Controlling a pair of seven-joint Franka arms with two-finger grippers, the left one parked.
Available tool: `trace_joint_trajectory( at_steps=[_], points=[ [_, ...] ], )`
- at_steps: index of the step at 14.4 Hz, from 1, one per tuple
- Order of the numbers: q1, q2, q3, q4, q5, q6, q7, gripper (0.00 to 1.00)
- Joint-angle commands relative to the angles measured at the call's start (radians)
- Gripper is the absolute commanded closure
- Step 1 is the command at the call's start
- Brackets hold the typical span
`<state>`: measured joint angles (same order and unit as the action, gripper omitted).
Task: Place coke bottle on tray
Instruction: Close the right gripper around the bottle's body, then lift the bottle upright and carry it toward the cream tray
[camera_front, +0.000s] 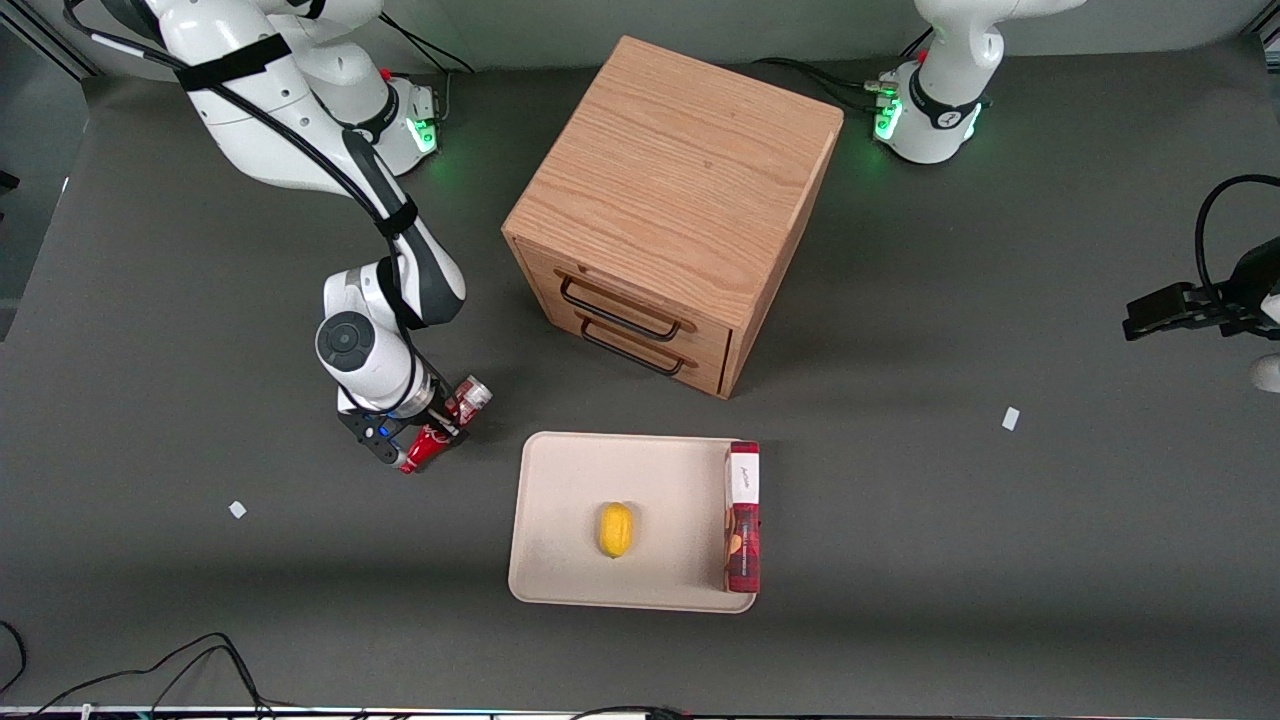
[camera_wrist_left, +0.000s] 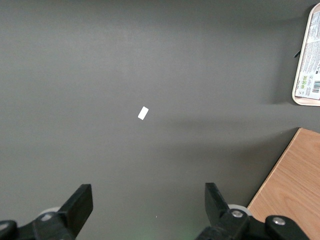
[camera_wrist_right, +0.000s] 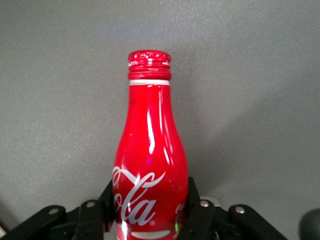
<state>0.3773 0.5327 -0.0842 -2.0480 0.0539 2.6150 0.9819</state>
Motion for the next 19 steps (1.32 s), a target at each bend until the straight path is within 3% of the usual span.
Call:
trace_joint_trajectory(
  at_steps=[1, 4, 7, 10, 13, 15, 19],
  points=[
    [0.006, -0.042, -0.003, 0.014, 0.006, -0.028, -0.002, 0.91],
    [0.006, -0.066, -0.003, 0.095, 0.001, -0.188, -0.026, 1.0],
    [-0.008, -0.132, -0.006, 0.178, 0.0, -0.347, -0.182, 1.0],
    [-0.037, -0.135, -0.015, 0.392, 0.0, -0.615, -0.362, 1.0],
    [-0.04, -0.1, -0.014, 0.619, -0.015, -0.826, -0.437, 1.0],
    [-0.032, -0.07, -0.003, 0.731, -0.075, -0.9, -0.489, 1.0],
    [-0.008, 0.057, 0.052, 0.941, -0.078, -0.898, -0.506, 1.0]
  ],
)
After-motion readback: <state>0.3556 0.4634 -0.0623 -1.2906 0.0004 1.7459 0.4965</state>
